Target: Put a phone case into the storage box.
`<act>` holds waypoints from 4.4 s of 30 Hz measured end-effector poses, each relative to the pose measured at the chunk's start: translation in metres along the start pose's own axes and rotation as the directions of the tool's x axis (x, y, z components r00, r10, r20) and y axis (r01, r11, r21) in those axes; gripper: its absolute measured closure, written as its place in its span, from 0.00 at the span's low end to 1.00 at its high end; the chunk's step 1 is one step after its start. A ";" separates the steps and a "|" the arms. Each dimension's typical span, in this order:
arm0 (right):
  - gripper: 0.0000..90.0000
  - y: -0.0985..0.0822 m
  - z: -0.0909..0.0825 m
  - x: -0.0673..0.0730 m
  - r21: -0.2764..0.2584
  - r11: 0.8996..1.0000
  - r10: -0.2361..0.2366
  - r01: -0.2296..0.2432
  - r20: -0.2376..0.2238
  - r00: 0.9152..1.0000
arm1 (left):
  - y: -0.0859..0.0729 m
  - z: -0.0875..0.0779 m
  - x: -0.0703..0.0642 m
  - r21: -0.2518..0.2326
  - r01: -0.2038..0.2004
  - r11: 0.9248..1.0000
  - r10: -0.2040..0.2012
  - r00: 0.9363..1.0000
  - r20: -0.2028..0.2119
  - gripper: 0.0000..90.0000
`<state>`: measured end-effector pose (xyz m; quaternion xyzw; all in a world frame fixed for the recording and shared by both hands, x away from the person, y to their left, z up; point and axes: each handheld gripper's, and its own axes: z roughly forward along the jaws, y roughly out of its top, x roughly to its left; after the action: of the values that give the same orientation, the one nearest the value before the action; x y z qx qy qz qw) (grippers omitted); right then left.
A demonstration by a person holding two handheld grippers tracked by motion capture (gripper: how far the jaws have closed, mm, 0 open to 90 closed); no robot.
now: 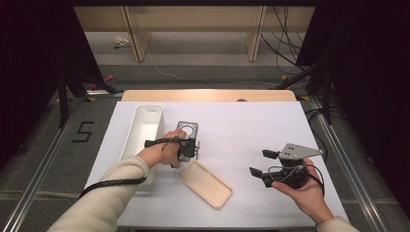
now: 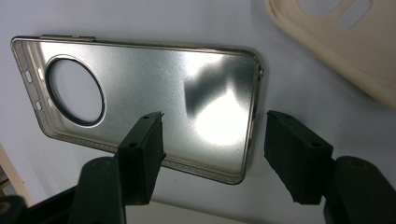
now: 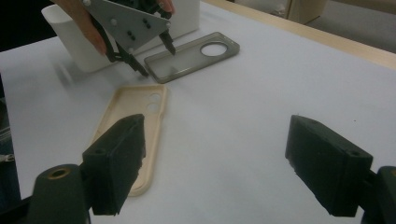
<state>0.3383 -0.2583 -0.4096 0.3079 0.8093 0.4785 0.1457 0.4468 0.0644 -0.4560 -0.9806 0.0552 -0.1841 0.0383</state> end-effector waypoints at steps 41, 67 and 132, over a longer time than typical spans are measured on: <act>0.23 0.000 0.001 0.000 0.006 1.000 -0.002 0.002 -0.010 1.000 | -0.001 0.004 0.002 -0.019 0.008 1.000 -0.006 0.995 0.102 0.74; 0.23 -0.001 0.001 0.000 0.010 1.000 0.000 0.000 -0.014 1.000 | -0.001 0.004 -0.001 -0.030 -0.015 0.999 0.019 0.992 0.123 0.89; 0.24 0.003 0.013 -0.001 0.017 0.999 0.034 -0.034 -0.023 0.999 | 0.000 -0.051 -0.070 -0.397 0.065 0.915 -0.158 0.966 -0.206 0.99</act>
<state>0.3472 -0.2488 -0.4132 0.3172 0.8095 0.4778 0.1256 0.3638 0.0699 -0.4337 -0.9418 0.0382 -0.2856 -0.1734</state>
